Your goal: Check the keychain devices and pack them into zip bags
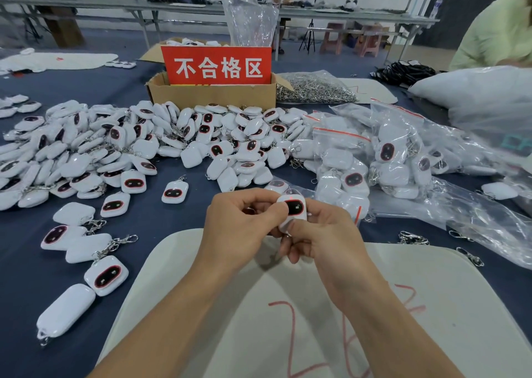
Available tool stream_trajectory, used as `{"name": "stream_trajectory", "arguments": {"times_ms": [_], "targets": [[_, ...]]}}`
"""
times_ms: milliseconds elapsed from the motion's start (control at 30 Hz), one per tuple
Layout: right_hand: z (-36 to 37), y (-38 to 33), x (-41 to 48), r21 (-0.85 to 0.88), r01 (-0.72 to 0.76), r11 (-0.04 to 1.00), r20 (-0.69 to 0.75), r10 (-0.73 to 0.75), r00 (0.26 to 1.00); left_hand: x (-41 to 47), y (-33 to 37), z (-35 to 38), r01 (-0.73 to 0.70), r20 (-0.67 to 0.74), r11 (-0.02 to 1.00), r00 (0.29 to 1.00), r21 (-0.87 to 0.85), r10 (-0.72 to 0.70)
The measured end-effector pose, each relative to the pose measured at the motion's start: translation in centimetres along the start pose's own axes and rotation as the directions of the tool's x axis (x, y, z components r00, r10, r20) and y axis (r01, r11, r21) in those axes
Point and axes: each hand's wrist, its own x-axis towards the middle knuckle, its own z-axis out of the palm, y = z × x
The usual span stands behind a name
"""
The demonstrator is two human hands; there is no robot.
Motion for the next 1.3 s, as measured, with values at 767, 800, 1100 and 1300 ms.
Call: {"name": "stream_trajectory", "arguments": {"times_ms": [767, 800, 1100, 1300], "targets": [[-0.2, -0.2, -0.1, -0.325, 0.209, 0.922, -0.238, -0.294, 0.926, -0.8, -0.1, -0.2, -0.081, -0.137, 0.945, 0.982, 0.318, 0.13], [-0.3, -0.2, 0.0, -0.33, 0.208, 0.921, -0.237, -0.294, 0.926, -0.9, -0.1, -0.2, -0.092, -0.125, 0.944, 0.983, 0.316, 0.137], [-0.5, -0.2, 0.1, -0.147, 0.197, 0.969, -0.107, -0.214, 0.971, -0.3, -0.2, -0.4, -0.141, -0.004, 0.988, 0.99, 0.068, 0.142], [-0.6, -0.3, 0.1, 0.007, 0.11, 0.994, -0.14, -0.108, 0.984, 0.0, 0.2, -0.6, -0.013, 0.071, 0.992, 0.997, -0.124, 0.021]]}}
